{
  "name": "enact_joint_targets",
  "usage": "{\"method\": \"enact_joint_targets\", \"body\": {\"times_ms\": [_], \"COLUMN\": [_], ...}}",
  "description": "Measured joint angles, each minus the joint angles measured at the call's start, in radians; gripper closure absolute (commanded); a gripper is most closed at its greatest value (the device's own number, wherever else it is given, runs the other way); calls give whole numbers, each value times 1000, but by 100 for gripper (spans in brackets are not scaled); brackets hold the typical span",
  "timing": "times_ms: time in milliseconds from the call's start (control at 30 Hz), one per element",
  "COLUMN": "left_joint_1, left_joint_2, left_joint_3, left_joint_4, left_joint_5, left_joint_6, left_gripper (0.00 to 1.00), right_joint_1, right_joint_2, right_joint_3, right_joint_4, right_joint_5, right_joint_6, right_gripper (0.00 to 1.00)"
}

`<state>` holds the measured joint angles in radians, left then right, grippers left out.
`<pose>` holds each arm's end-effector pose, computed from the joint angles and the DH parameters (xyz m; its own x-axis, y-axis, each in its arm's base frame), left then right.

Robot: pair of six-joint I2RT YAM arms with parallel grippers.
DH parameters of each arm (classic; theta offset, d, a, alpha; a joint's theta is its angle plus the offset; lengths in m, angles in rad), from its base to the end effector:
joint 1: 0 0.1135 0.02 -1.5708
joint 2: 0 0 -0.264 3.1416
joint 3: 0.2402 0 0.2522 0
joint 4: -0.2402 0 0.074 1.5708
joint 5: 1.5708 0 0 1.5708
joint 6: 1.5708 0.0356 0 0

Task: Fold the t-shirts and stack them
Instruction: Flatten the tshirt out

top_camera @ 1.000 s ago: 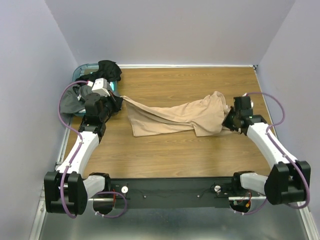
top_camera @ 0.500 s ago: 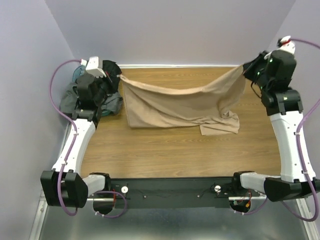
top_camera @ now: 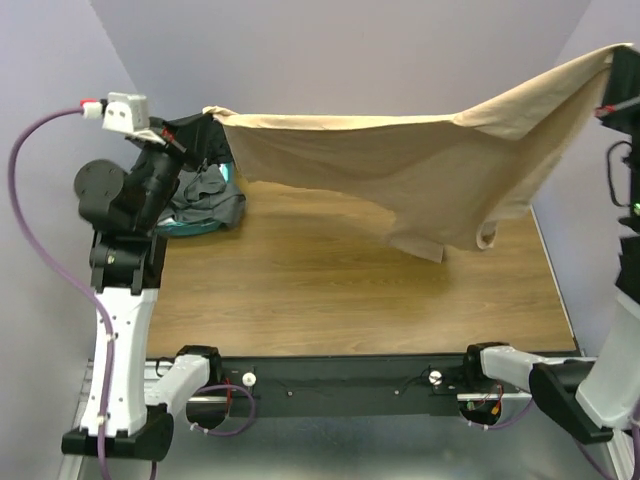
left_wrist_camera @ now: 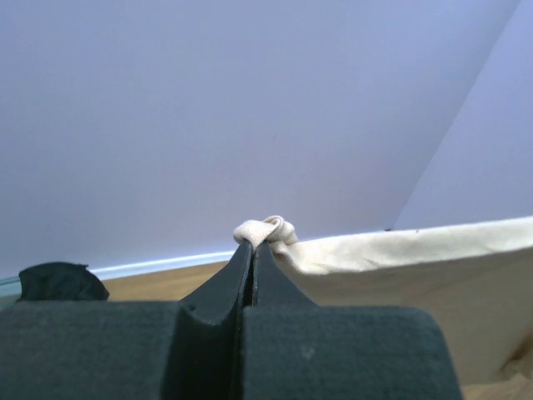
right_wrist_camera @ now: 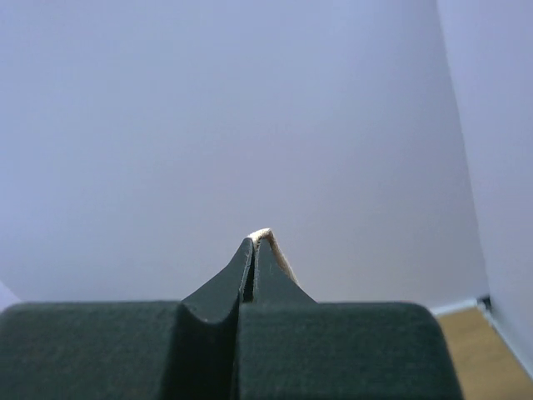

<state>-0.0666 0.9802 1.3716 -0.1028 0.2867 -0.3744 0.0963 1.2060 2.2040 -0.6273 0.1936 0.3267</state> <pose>0.1791 -0.0220 0.5125 0.1420 -0.3610 -0.9217 0.4150 0.8670 -0.2757 0.1098 0.0037 0.6380 0.3685 0.3520 -0.8604 -0.0360 0.9303 0.3651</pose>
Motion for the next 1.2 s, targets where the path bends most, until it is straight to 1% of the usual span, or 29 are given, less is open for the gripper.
{"method": "enact_joint_targets", "body": {"times_ms": [233,333,433,533,633,700,800,900,1033,1167,1200], "left_joint_1": [0,0,0,0,0,-1,-1,-6,-14,-15,-16], "left_joint_2": [-126,-137,-113,-54,30,121,203,248,236,155,109], "left_joint_3": [41,41,21,-19,-39,-39,-33,3,43,27,8], "left_joint_4": [-21,-5,9,36,51,57,56,57,84,104,109], "left_joint_5": [25,45,59,70,71,71,74,79,82,80,73], "left_joint_6": [-20,-29,-37,-43,-44,-44,-44,-46,-47,-50,-51], "left_gripper": [100,100,100,100,100,100,100,100,100,100,100], "right_joint_1": [0,0,0,0,0,0,0,0,0,0,0], "right_joint_2": [-58,-59,-47,30,175,282,413,481,457,341,281], "right_joint_3": [129,116,40,-15,-19,-7,33,87,145,133,109], "right_joint_4": [63,93,115,123,128,118,89,70,65,75,87], "right_joint_5": [-17,-35,-50,-50,-49,-48,-44,-42,-41,-41,-42], "right_joint_6": [-41,-44,-50,-64,-79,-94,-116,-138,-165,-185,-192], "right_gripper": [100,99,100,100,99,100,99,99,100,99,100]}}
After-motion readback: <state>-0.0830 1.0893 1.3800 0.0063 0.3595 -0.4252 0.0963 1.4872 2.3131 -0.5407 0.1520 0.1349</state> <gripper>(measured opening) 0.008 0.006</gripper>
